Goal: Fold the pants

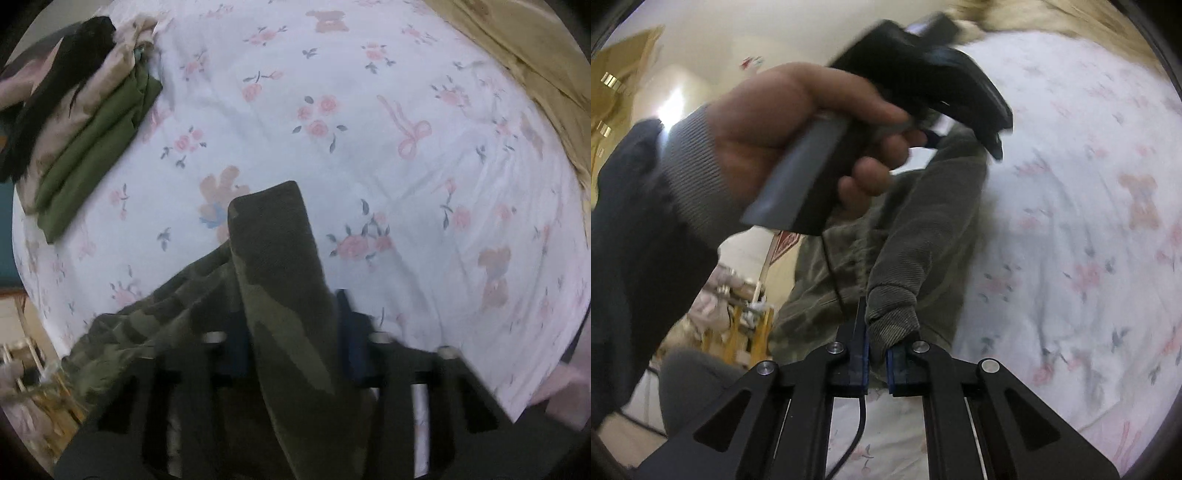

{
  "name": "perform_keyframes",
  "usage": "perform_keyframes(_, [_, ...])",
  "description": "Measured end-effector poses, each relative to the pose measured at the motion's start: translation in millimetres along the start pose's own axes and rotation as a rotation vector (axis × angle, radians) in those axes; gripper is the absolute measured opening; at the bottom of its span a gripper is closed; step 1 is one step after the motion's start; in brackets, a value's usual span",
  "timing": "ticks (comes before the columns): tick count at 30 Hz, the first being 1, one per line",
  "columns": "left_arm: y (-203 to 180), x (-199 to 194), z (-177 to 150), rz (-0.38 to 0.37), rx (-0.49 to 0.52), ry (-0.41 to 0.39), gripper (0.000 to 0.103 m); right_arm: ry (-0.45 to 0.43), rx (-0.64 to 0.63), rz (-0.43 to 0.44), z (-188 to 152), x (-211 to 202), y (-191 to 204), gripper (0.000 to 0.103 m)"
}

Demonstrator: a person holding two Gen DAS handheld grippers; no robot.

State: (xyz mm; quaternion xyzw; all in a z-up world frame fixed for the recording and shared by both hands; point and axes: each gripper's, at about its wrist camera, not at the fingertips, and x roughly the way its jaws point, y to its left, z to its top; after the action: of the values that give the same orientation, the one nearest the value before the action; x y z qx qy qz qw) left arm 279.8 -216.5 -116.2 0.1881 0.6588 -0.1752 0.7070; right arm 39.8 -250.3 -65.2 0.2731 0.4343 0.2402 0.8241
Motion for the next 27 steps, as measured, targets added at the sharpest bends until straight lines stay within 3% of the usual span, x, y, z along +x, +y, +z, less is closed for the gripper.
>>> perform_keyframes(1, [5.1,-6.6,-4.3,-0.008,0.009,-0.010,0.012,0.000,-0.009,0.010,1.7,2.3,2.5,0.006])
perform_keyframes(3, [19.3,-25.3,-13.8,-0.008,0.023,-0.045,0.010,-0.018,-0.031,0.016,2.0,2.8,11.0,0.006])
perform_keyframes(9, [73.7,-89.7,-43.7,-0.061,0.019,-0.116,0.009,-0.042,-0.182,0.095,5.1,1.9,61.3,0.006])
perform_keyframes(15, [157.3,-125.6,-88.8,-0.051,-0.039,-0.183,0.009,0.038,-0.311,0.159,4.8,25.8,122.3,0.006])
perform_keyframes(22, [259.6,-89.5,-153.1,-0.122,-0.212,-0.208,0.009,0.218,-0.452,0.130,-21.1,115.4,189.9,0.006])
perform_keyframes(27, [311.2,-32.4,-191.0,-0.195,-0.348,-0.204,0.010,0.339,-0.526,0.066,-48.4,174.4,214.6,0.006])
